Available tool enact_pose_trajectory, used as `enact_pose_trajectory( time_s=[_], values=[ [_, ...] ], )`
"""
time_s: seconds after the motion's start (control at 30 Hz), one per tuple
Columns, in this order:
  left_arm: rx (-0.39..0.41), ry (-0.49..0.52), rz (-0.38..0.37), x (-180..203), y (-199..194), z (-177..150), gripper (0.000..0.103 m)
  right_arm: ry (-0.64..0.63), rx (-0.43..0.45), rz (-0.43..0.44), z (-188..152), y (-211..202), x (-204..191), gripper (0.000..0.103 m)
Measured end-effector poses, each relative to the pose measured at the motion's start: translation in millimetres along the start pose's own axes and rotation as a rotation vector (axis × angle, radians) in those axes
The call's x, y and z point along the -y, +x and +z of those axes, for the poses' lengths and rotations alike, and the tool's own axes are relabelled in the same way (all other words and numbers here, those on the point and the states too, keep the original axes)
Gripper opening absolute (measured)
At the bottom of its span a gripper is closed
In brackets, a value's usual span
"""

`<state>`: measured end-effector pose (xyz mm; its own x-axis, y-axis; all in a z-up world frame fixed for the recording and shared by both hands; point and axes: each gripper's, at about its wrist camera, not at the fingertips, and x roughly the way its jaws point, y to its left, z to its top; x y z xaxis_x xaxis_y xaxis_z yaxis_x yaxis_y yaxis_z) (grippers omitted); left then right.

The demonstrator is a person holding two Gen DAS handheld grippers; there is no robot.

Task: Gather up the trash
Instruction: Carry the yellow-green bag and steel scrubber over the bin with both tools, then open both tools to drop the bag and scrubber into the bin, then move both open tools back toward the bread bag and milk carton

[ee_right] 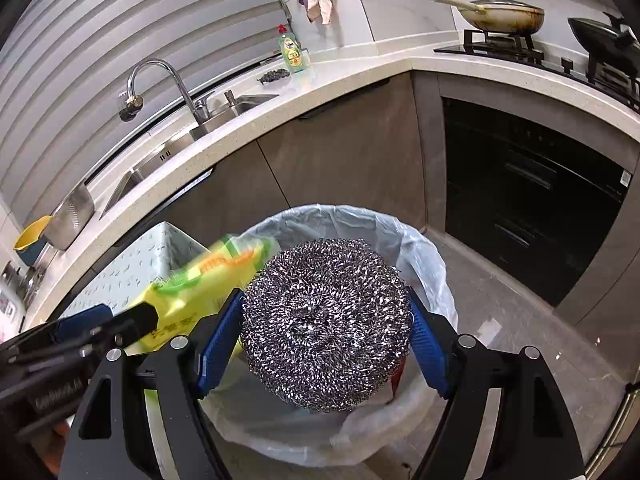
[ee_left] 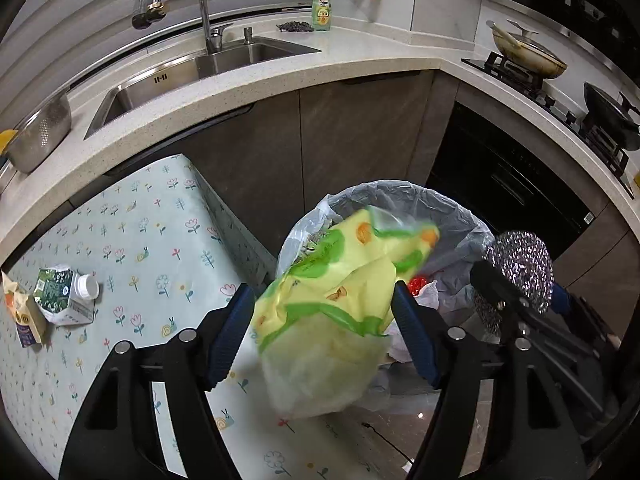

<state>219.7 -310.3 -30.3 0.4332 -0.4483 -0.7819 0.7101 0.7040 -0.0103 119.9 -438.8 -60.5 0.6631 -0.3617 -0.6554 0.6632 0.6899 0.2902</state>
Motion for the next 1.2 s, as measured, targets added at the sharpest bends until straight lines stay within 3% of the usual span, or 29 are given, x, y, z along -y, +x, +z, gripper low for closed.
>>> enact_pose_trajectory(
  time_s=[0.1,0.23,0.77,0.9,0.97,1.2],
  values=[
    [0.003,0.002,0.001,-2.3,0.1,0.5,0.069,0.005,-0.002,0.008,4.5,2.2,-2.3,0.076],
    [0.017,-0.012,0.003,-7.7,-4.3,-1.1,0.078,-0.004,0.012,0.005,8.2,0.7,-5.3,0.077],
    [0.057,-0.063,0.032,-33.2,-35.0,-9.4,0.080,0.012,0.026,0.019,1.9,-29.4,-12.9,0.079],
    [0.067,-0.095,0.054,-47.1,-47.5,-16.7,0.081,-0.007,0.024,0.043,-1.9,-39.9,-26.3,0.079],
    [0.081,-0.112,0.082,-57.2,-56.1,-21.8,0.088,-0.025,0.022,0.058,-5.6,-45.1,-36.5,0.079],
    [0.096,-0.171,0.149,-98.6,-79.0,-41.1,0.089,-0.094,0.001,0.119,-21.2,-57.1,-78.5,0.080]
  ],
)
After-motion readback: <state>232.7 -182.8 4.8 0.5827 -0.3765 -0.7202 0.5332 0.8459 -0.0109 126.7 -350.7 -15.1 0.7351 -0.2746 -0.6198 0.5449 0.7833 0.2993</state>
